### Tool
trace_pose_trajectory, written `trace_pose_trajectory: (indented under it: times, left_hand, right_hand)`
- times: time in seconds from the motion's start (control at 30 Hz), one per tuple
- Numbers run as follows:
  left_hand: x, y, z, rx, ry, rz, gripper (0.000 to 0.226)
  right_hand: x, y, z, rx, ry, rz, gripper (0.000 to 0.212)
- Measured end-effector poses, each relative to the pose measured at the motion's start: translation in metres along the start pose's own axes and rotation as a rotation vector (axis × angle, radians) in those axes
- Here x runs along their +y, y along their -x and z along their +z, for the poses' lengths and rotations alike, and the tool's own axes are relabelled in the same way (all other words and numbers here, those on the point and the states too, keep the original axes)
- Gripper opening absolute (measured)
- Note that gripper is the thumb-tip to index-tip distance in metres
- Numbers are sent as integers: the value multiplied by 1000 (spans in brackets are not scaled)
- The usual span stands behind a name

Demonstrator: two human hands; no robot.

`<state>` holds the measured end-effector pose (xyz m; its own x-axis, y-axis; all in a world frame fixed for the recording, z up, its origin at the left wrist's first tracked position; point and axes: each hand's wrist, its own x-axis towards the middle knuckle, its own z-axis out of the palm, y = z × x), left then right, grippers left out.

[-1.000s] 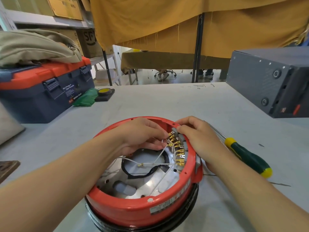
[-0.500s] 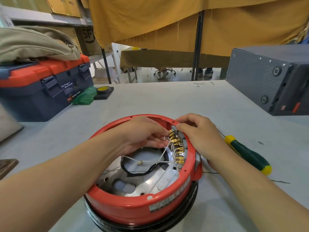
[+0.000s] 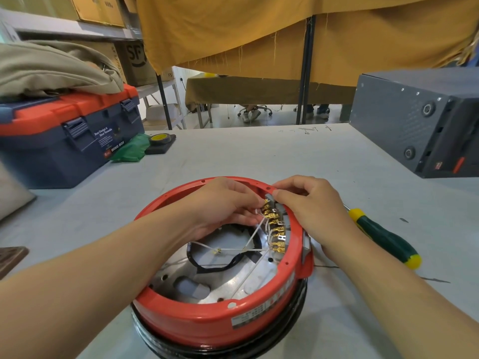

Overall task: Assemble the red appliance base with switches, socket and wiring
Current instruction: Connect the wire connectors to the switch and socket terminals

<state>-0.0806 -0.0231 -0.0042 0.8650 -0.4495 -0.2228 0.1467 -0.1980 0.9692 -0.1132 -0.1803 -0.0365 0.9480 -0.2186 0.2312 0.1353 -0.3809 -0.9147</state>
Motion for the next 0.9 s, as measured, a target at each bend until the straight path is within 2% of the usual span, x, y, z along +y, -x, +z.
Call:
trace_pose_trajectory:
  times: [0.17, 0.9]
  left_hand:
    - [0, 0, 0, 18, -61, -19, 12]
    - [-3, -9, 1, 44, -94, 21, 14]
  right_hand:
    - [-1, 1, 0, 37, -8, -13, 4]
    - [2, 1, 1, 14, -140, 38, 7]
